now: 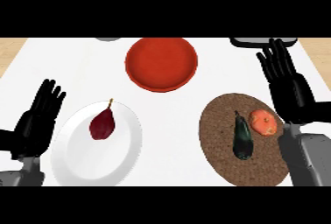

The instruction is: Pick the squash from the placemat and place it in the bowl

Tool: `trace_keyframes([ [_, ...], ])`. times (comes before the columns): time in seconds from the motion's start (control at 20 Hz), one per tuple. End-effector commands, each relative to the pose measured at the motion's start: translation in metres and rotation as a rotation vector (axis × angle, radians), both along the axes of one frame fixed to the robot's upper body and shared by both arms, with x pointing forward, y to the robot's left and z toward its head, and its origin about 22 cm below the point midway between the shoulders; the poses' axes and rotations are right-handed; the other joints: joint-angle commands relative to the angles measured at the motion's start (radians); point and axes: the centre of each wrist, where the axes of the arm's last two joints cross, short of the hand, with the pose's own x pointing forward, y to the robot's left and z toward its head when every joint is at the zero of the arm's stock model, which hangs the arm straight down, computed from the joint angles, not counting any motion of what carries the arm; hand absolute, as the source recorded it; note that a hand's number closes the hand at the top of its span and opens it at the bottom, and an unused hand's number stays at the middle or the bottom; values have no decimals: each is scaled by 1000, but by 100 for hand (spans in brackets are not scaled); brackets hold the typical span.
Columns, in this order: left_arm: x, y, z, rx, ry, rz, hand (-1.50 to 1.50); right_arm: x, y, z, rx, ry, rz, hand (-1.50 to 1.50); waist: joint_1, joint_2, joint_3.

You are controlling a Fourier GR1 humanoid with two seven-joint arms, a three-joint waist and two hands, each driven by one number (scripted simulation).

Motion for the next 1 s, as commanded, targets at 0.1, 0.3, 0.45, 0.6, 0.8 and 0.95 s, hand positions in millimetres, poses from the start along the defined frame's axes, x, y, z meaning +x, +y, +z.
trace_keyframes([
  [0.1,8,-20,9,92,-30,-51,0,-21,-14,-28,-261,153,269,150,7,18,1],
  [0.3,5,-30,-4,125,25,-85,0,-14,-51,39,-875,-24,190,150,-32,-14,-19],
  [0.45,2,-68,-6,149,18,-114,0,-66,-70,-68,-395,34,-73,-150,-28,16,5],
  [0.6,5,-78,-9,147,13,-123,0,-84,-87,-95,-204,-48,-13,-150,-4,20,3],
  [0.8,16,-82,2,179,30,-128,0,-93,-77,-68,-267,-173,-28,-150,2,17,0],
  [0.95,20,-85,3,174,22,-117,0,-96,-111,-30,-353,-168,-59,-150,3,17,0],
])
